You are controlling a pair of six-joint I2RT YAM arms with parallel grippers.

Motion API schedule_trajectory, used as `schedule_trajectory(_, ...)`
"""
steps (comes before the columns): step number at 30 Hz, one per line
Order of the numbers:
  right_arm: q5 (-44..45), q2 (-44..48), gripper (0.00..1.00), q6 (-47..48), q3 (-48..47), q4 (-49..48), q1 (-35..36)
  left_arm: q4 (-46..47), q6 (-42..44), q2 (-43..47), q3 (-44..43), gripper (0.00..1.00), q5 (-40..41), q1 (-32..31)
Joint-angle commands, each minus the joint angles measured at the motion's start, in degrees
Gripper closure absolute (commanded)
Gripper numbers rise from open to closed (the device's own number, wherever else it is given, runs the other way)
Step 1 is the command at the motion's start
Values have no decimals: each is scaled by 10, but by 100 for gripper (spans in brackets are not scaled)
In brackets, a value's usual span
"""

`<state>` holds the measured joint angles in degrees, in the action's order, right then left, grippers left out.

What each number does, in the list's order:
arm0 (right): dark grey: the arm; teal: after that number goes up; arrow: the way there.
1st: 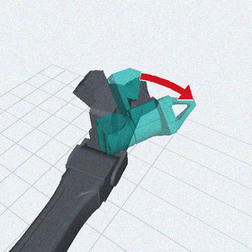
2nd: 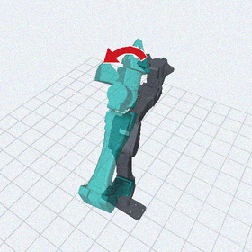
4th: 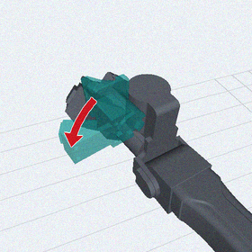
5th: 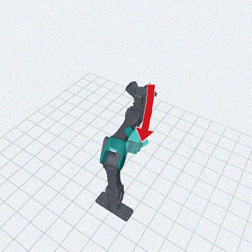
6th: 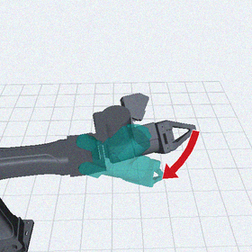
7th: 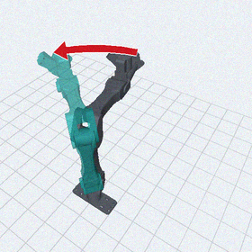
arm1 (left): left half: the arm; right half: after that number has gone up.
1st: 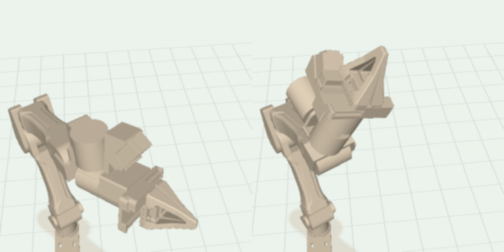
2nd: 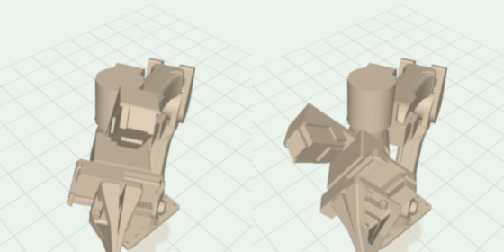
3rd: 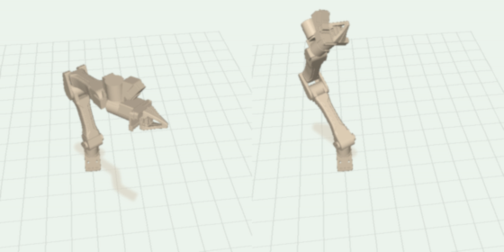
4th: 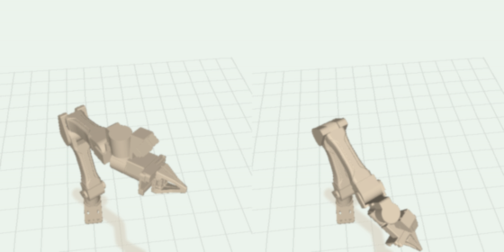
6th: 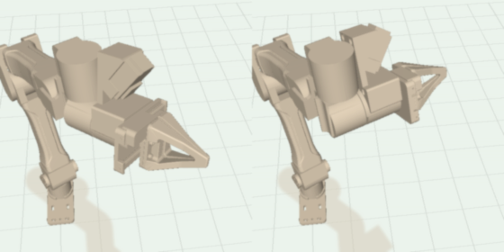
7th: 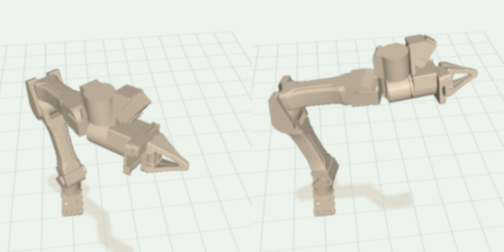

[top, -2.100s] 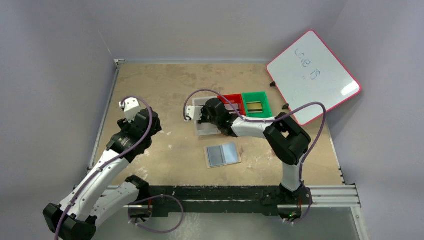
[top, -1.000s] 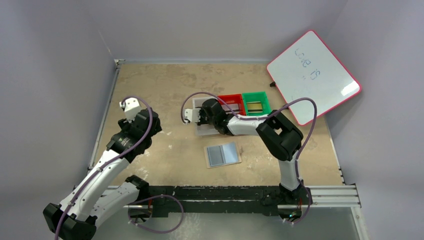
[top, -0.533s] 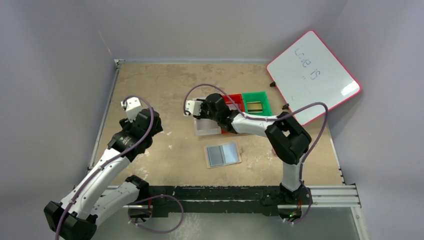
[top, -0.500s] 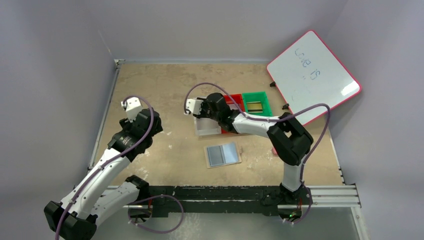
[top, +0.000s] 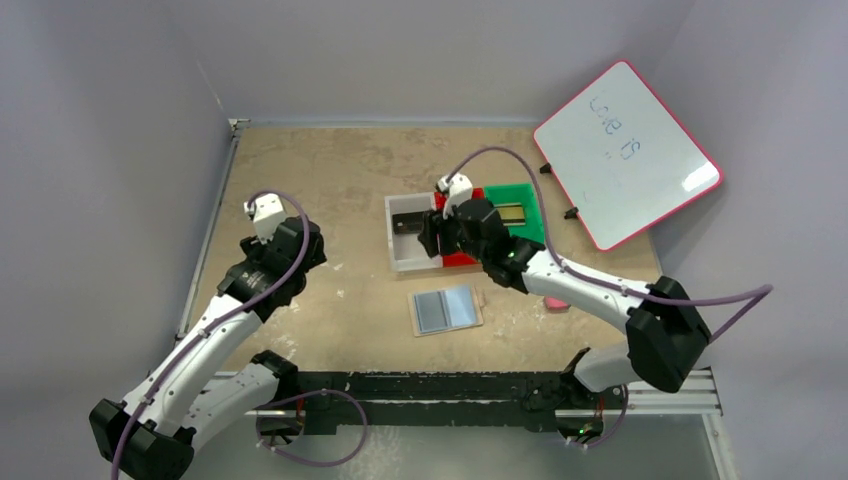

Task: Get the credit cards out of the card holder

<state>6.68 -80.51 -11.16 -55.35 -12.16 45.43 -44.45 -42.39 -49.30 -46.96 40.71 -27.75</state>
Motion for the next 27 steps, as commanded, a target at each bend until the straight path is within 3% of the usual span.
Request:
schedule_trajectory(1,26,-7,40,-238,84,105,51,13,5,-3,-6,25,3,3)
schedule_trajectory(7,102,-16,34,-335,113,122,122,10,2,-5,-5,25,5,3)
schedule_trajectory(17,135,-103,34,-339,82,165,147,8,-1,-11,-7,25,7,3)
schedule_trajectory(27,178,-161,39,-340,50,212,167,8,-1,-12,-6,25,7,3)
